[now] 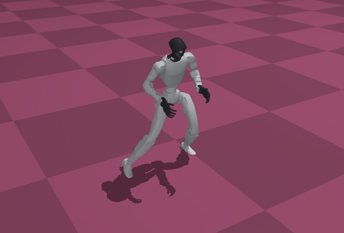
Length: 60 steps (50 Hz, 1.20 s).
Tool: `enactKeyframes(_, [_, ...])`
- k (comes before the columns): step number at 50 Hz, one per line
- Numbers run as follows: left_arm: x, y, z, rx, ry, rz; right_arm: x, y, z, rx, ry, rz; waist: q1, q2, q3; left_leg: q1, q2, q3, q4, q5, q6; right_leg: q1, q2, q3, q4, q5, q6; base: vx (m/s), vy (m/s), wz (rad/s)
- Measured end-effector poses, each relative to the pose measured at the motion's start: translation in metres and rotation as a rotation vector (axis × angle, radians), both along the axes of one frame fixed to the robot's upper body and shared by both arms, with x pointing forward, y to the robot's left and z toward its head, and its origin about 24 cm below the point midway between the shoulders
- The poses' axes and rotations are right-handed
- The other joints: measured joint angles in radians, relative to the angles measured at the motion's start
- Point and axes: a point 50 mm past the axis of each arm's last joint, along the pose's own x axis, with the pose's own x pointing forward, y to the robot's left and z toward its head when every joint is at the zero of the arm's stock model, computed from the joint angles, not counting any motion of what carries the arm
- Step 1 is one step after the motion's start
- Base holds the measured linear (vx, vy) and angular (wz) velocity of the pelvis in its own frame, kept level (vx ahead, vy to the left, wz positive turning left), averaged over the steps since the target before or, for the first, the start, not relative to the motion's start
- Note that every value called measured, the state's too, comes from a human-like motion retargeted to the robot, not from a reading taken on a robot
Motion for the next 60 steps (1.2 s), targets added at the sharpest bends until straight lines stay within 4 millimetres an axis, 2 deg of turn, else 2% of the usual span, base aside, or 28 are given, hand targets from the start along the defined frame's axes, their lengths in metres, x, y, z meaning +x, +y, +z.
enactKeyframes(2, [-0.021,0.006,-0.001,-0.066,-0.006,-0.042,-0.017,0.020,0.026,0.021,-0.092,0.168,0.041,0.045,-0.057,0.112,-0.059,0.069,-0.226,0.131,-0.005,0.106,-0.020,-0.120,-0.233,0.262,-0.006,0.37,1.28,-0.11])
enactKeyframes(3, [-0.032,0.015,-0.009,-0.092,0.021,-0.041,-0.027,0.027,0.032,0.027,-0.116,0.229,0.066,0.065,-0.099,0.171,-0.084,0.092,-0.361,0.237,-0.028,0.143,0.017,-0.138,-0.322,0.343,0.020,0.37,1.19,-0.41])
enactKeyframes(5, [-0.056,0.038,-0.030,-0.103,0.116,-0.003,-0.045,0.037,0.037,0.054,-0.125,0.309,0.112,0.109,-0.196,0.273,-0.118,0.088,-0.643,0.532,-0.108,0.164,0.163,-0.080,-0.396,0.369,0.084,0.32,1.13,-0.55])
enactKeyframes(7, [-0.079,0.063,-0.051,-0.065,0.221,0.072,-0.055,0.041,0.031,0.088,-0.093,0.351,0.145,0.163,-0.274,0.333,-0.110,0.032,-0.852,0.821,-0.217,0.147,0.313,-0.136,-0.367,0.345,0.092,0.23,1.09,-0.57])
enactKeyframes(9, [-0.100,0.086,-0.064,-0.008,0.292,0.152,-0.060,0.040,0.024,0.098,-0.051,0.381,0.158,0.185,-0.317,0.342,-0.108,0.019,-0.921,0.911,-0.277,0.149,0.383,-0.299,-0.343,0.336,0.080,0.14,1.07,-0.20])
enactKeyframes(10, [-0.110,0.096,-0.068,0.023,0.314,0.188,-0.062,0.038,0.021,0.094,-0.031,0.396,0.157,0.181,-0.329,0.336,-0.113,0.039,-0.923,0.900,-0.283,0.160,0.401,-0.372,-0.346,0.337,0.084,0.08,1.05,0.30])
enactKeyframes(12, [-0.123,0.113,-0.067,0.093,0.321,0.250,-0.062,0.029,0.014,0.078,0.014,0.407,0.144,0.132,-0.324,0.323,-0.129,0.131,-0.895,0.844,-0.241,0.189,0.442,-0.337,-0.412,0.398,0.120,0.05,1.02,0.62])
enactKeyframes(16, [-0.134,0.146,-0.061,0.242,0.342,0.347,-0.061,0.011,-0.014,0.043,0.164,0.347,0.142,0.004,-0.302,0.308,-0.086,0.220,-0.823,0.813,-0.212,0.222,0.553,-0.026,-0.541,0.507,0.149,0.09,0.78,0.49])
enactKeyframes(19, [-0.135,0.165,-0.059,0.345,0.376,0.381,-0.060,0.002,-0.035,-0.023,0.271,0.303,0.148,-0.086,-0.284,0.298,-0.032,0.230,-0.750,0.759,-0.203,0.242,0.550,0.030,-0.550,0.533,0.149,0.15,0.92,0.22])
enactKeyframes(20, [-0.136,0.170,-0.059,0.371,0.391,0.391,-0.060,0.000,-0.041,-0.046,0.300,0.299,0.153,-0.115,-0.284,0.289,-0.030,0.246,-0.730,0.731,-0.178,0.244,0.507,0.015,-0.534,0.488,0.149,0.06,1.41,-0.02])
enactKeyframes(23, [-0.124,0.177,-0.057,0.377,0.398,0.409,-0.051,-0.002,-0.045,-0.072,0.322,0.300,0.172,-0.156,-0.239,0.252,0.056,0.243,-0.638,0.601,-0.135,0.201,0.385,-0.109,-0.262,-0.051,0.008,-0.01,1.24,-0.18])
enactKeyframes(25, [-0.110,0.173,-0.060,0.352,0.394,0.414,-0.040,-0.003,-0.052,-0.057,0.338,0.279,0.183,-0.141,-0.166,0.225,0.162,0.204,-0.546,0.536,-0.116,0.151,0.362,-0.091,-0.047,-0.312,-0.068,-0.11,1.01,-0.33])
enactKeyframes(27, [-0.088,0.158,-0.072,0.256,0.392,0.421,-0.022,-0.010,-0.067,-0.097,0.376,0.174,0.183,-0.103,-0.080,0.172,0.233,0.129,-0.431,0.458,-0.068,0.051,0.345,-0.047,0.207,-0.413,-0.066,-0.19,1.08,-0.10])
enactKeyframes(30, [-0.042,0.102,-0.083,0.053,0.344,0.418,0.009,-0.022,-0.079,-0.245,0.383,-0.042,0.146,-0.055,0.017,0.066,0.220,-0.013,-0.221,0.236,-0.024,-0.025,0.277,-0.023,0.387,-0.433,0.040,-0.15,1.16,0.48])
enactKeyframes(32, [-0.018,0.059,-0.068,-0.020,0.255,0.371,0.028,-0.014,-0.067,-0.246,0.308,-0.082,0.126,-0.044,0.042,-0.001,0.172,-0.030,-0.071,0.091,-0.028,-0.013,0.219,-0.006,0.349,-0.433,0.059,-0.06,1.25,0.48])
enactKeyframes(35, [0.002,0.018,-0.033,-0.024,0.099,0.213,0.048,0.010,-0.026,-0.133,0.132,-0.008,0.093,-0.022,0.003,-0.106,0.081,0.009,0.057,0.023,-0.036,0.024,0.127,0.007,0.160,-0.308,0.058,0.09,1.37,0.36])
enactKeyframes(38, [-0.015,0.022,-0.016,0.028,0.022,0.031,0.032,0.035,0.015,-0.054,-0.040,0.172,0.100,0.027,-0.105,-0.046,0.002,0.124,-0.110,0.092,-0.012,0.123,0.038,-0.103,-0.176,0.067,0.030,0.29,1.41,-0.19])
enactKeyframes(40, [-0.038,0.033,-0.018,0.052,0.030,-0.040,0.012,0.052,0.036,-0.062,-0.123,0.328,0.145,0.056,-0.173,0.069,-0.055,0.210,-0.366,0.250,-0.016,0.155,0.047,-0.192,-0.335,0.289,0.028,0.30,1.35,-0.95])
enactKeyframes(43, [-0.079,0.064,-0.039,0.144,0.152,-0.031,-0.014,0.071,0.044,-0.080,-0.156,0.513,0.229,0.104,-0.288,0.223,-0.082,0.193,-0.780,0.676,-0.159,0.114,0.273,-0.169,-0.353,0.297,0.080,0.16,1.24,-1.29])
enactKeyframes(45, [-0.108,0.090,-0.052,0.232,0.257,0.021,-0.024,0.079,0.036,-0.052,-0.138,0.561,0.244,0.122,-0.345,0.284,-0.077,0.097,-0.955,0.878,-0.277,0.111,0.393,-0.273,-0.350,0.304,0.093,0.00,1.23,-0.85])
enactKeyframes(47, [-0.130,0.113,-0.061,0.321,0.353,0.056,-0.031,0.079,0.023,0.017,-0.052,0.620,0.223,0.089,-0.370,0.291,-0.108,0.052,-0.963,0.862,-0.288,0.120,0.405,-0.404,-0.331,0.303,0.110,-0.04,1.26,-0.02])
enactKeyframes(49, [-0.145,0.131,-0.067,0.400,0.423,0.085,-0.035,0.072,0.014,0.068,0.004,0.642,0.202,0.046,-0.373,0.293,-0.085,0.068,-0.933,0.799,-0.277,0.141,0.462,-0.417,-0.383,0.338,0.115,-0.09,1.06,0.33])
enactKeyframes(52, [-0.154,0.154,-0.075,0.495,0.505,0.137,-0.041,0.051,-0.004,0.069,0.128,0.620,0.169,-0.055,-0.360,0.278,-0.035,0.151,-0.828,0.736,-0.249,0.119,0.551,-0.218,-0.415,0.362,0.148,-0.10,1.01,0.49])
enactKeyframes(53, [-0.153,0.160,-0.078,0.493,0.526,0.176,-0.043,0.043,-0.016,0.027,0.199,0.593,0.147,-0.097,-0.356,0.290,-0.036,0.163,-0.848,0.746,-0.207,0.123,0.559,-0.118,-0.461,0.382,0.147,-0.08,1.00,0.85])
enactKeyframes(55, [-0.148,0.175,-0.083,0.536,0.553,0.237,-0.049,0.023,-0.033,-0.004,0.282,0.506,0.113,-0.164,-0.342,0.290,0.049,0.188,-0.788,0.698,-0.201,0.132,0.626,-0.049,-0.489,0.455,0.149,-0.02,0.84,0.92])
enactKeyframes(57, [-0.138,0.188,-0.085,0.581,0.553,0.311,-0.058,-0.003,-0.048,-0.093,0.338,0.364,0.089,-0.225,-0.335,0.286,0.111,0.243,-0.783,0.662,-0.172,0.134,0.585,-0.129,-0.460,0.385,0.143,-0.01,1.16,0.92])
enactKeyframes(58, [-0.129,0.194,-0.086,0.613,0.546,0.352,-0.063,-0.016,-0.053,-0.108,0.347,0.273,0.082,-0.253,-0.325,0.286,0.131,0.267,-0.796,0.646,-0.155,0.130,0.527,-0.205,-0.395,0.228,0.127,-0.04,1.36,0.80])
enactKeyframes(60, [-0.106,0.205,-0.086,0.676,0.528,0.452,-0.074,-0.038,-0.065,-0.076,0.369,0.099,0.091,-0.260,-0.289,0.289,0.230,0.213,-0.838,0.645,-0.158,0.109,0.475,-0.309,-0.236,-0.121,0.014,-0.11,1.25,0.31])
